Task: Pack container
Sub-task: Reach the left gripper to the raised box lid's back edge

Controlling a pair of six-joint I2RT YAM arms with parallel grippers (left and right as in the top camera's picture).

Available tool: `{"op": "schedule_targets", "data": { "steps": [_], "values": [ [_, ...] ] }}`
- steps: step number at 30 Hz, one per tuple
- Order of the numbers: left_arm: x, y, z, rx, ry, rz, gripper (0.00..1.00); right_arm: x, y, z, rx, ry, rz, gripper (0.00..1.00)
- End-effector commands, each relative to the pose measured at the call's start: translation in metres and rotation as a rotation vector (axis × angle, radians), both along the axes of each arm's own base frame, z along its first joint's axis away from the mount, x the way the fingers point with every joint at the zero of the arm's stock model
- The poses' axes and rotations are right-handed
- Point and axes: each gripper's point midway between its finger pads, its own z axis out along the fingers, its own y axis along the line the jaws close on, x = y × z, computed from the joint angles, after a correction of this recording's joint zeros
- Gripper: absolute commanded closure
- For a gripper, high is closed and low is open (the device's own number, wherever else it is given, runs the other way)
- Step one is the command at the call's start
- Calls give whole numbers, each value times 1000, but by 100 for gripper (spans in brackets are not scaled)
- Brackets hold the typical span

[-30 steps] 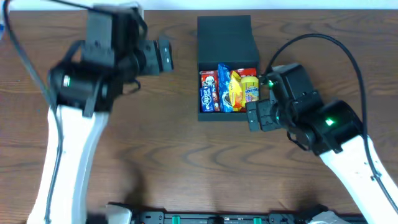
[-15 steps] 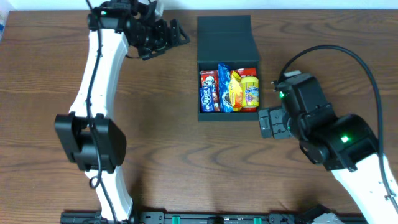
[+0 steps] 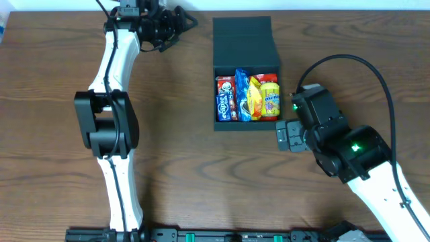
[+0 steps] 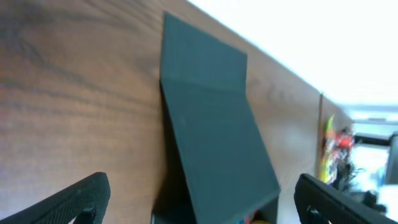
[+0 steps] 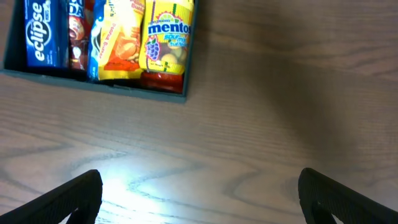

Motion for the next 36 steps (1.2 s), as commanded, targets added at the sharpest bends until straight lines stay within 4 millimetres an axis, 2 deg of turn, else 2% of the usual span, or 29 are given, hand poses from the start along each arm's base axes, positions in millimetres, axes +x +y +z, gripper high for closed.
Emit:
{"op": "schedule_targets", "data": {
  "steps": [1, 11, 28, 33, 36],
  "values": [
    [9, -11, 0, -111, 44, 20, 5, 0, -2, 1, -5, -12, -18, 1],
    [9, -35, -36, -137, 106, 2, 4, 0, -1, 2, -3, -15, -18, 1],
    [5, -72, -54, -32, 103, 4, 5, 0, -1, 2, -4, -14, -18, 1],
    [3, -78, -68, -26, 129, 0, 4, 1, -1, 2, -4, -15, -18, 1],
    [-2, -88, -82, -47, 153, -33, 5, 1, -1, 2, -4, -16, -18, 1]
  ]
}}
